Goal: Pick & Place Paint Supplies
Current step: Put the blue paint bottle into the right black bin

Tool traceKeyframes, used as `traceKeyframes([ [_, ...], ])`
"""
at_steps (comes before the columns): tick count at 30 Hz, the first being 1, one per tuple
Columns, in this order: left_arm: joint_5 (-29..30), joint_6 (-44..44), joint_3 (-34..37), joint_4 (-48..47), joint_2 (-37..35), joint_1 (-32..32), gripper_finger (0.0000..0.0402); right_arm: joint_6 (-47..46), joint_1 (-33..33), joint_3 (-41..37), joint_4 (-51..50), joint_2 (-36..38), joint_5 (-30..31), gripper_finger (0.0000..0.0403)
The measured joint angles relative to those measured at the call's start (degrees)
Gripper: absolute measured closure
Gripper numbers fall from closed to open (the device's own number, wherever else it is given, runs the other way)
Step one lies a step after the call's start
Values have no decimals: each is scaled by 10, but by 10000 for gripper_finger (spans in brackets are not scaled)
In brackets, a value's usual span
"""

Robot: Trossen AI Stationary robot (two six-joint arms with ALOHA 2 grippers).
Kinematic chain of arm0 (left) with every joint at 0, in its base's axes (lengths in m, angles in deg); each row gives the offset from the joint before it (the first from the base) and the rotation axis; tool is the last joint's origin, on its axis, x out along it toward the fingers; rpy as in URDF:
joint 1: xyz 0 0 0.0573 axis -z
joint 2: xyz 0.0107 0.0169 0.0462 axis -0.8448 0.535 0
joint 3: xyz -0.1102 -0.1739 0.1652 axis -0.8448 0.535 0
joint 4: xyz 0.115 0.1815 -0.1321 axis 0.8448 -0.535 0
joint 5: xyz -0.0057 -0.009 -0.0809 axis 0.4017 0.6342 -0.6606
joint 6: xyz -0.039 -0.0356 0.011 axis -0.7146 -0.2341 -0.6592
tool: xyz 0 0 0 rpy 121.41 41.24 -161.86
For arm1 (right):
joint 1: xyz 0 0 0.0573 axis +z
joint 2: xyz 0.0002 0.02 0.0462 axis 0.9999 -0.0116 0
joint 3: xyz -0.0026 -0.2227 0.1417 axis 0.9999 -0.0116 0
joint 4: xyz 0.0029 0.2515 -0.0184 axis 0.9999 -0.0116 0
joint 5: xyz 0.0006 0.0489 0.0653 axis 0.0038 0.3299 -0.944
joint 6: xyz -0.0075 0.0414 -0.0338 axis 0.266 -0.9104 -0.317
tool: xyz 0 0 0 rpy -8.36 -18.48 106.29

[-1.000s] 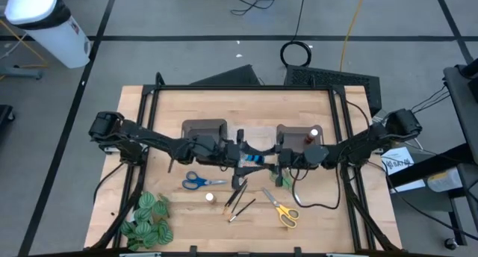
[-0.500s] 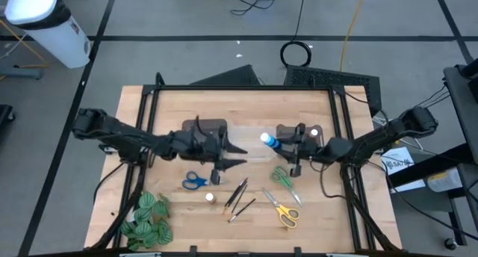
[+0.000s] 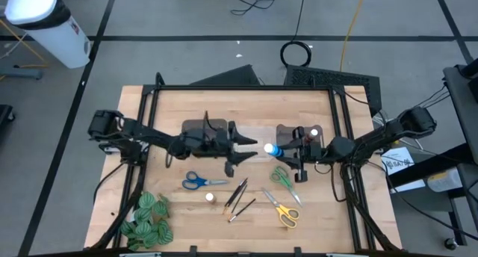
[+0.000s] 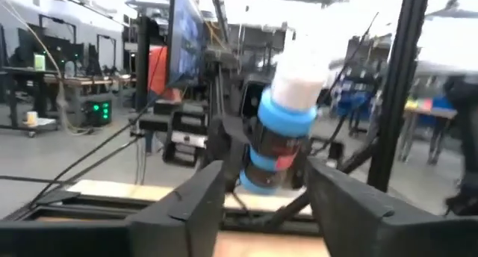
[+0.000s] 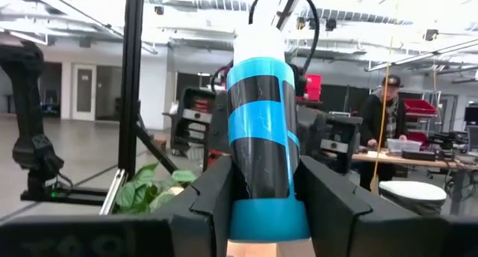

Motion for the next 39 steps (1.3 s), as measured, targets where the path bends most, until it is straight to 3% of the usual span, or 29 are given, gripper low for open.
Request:
traceKeyframes([
  [8,19,56,-88,-3,75,31,87,-1,3,0,25,-18,0,282],
  [15,19,40,-123,-4,103,31,56,18,23,1,141,-74,0,282],
  [28,19,35,-124,-6,103,29,85,50,26,79,186,-213,1,282],
  [39,19,34,-124,-16,102,34,183,56,27,78,181,-207,5,284],
])
